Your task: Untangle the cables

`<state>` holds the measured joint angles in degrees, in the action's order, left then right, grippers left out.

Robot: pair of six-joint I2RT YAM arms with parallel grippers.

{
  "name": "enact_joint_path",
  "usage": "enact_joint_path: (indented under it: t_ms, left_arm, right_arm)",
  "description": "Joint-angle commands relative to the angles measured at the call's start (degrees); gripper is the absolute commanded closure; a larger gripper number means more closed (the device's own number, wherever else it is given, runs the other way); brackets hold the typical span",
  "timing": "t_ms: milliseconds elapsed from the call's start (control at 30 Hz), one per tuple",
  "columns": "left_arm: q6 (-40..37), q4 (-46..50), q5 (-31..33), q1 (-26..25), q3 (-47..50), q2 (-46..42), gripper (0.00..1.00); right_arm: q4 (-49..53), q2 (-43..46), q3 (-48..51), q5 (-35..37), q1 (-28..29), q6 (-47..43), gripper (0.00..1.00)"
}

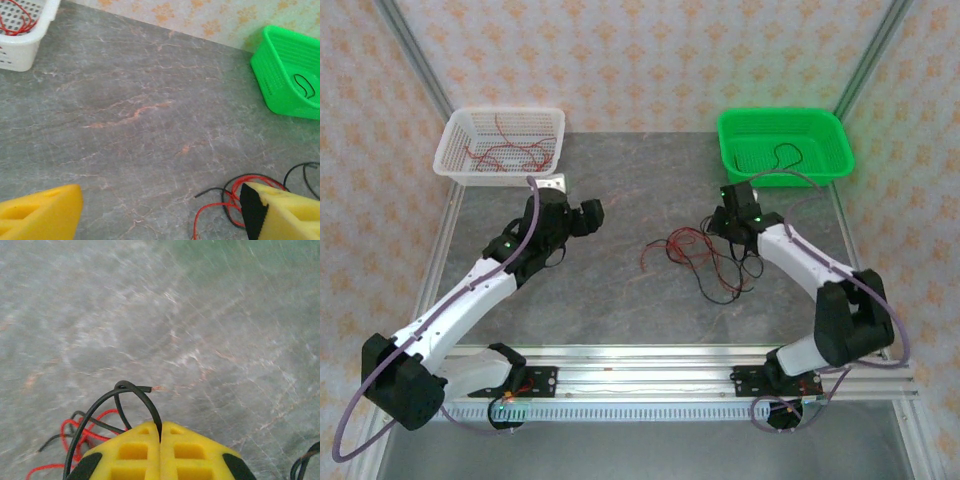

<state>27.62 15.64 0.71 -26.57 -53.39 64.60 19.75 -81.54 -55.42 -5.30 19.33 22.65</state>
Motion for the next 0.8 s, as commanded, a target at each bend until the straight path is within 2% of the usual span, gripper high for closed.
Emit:
enact_joint_path:
  t_ms: [0, 233, 533, 767]
  left_arm:
    - [0.1, -1.9, -0.8, -1.6, -0.3, -0.5, 0.17]
    - [-1.9, -4.1, -1.8, -5.5, -0.4, 0.0, 0.21]
    - [-5.8, -10.5, -4.0, -12.0, 0.1, 2.0, 0.23]
    - [-8.0, -14.3, -5.6, -17.0, -0.6, 4.2, 0.23]
  right_arm:
    - [1.5, 3.8, -1.9, -4.7, 0.2, -4.9, 1.0]
    - [1.4, 9.0, -3.8, -11.6, 0.2, -18.0, 1.0]
    - [1.6, 13.6, -5.2, -21.6, 0.6, -41.0, 1.0]
    - [3.6, 15.7, -7.2, -21.3, 2.3, -56.6, 1.0]
